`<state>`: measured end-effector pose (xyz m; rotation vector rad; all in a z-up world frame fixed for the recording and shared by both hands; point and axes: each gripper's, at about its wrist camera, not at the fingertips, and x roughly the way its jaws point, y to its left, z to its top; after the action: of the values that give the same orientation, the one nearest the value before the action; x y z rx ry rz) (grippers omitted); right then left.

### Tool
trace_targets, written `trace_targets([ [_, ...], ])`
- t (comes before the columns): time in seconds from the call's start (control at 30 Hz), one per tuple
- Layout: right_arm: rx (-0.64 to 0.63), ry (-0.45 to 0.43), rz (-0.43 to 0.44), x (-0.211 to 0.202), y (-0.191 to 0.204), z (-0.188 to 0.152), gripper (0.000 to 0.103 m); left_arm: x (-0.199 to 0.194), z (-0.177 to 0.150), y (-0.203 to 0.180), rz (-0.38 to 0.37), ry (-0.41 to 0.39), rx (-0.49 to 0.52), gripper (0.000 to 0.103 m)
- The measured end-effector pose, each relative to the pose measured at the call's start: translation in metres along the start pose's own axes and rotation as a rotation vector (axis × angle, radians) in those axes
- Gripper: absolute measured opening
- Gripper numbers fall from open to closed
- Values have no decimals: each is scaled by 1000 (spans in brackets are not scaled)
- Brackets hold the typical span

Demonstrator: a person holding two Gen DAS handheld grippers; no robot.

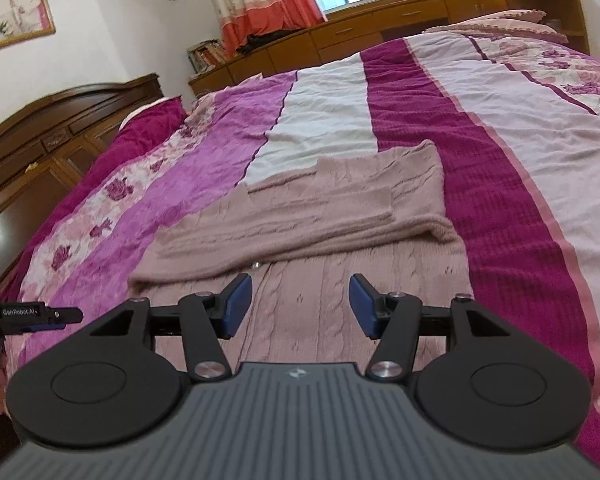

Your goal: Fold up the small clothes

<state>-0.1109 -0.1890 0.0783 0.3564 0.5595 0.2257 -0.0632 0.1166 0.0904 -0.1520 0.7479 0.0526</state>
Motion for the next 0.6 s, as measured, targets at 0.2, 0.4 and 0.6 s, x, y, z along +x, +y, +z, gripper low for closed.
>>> trace_targets([
  [0.2, -57, 44, 4, -8, 10, -20, 62, -11, -16, -3, -5, 18, 25, 63],
  [0.4, -102, 78, 9, -15, 20, -37, 62, -19, -30, -11, -16, 46, 69, 63],
  [0.6, -140, 109, 15, -19, 26, -52, 64, -27, -48, -28, -41, 67, 172, 75],
])
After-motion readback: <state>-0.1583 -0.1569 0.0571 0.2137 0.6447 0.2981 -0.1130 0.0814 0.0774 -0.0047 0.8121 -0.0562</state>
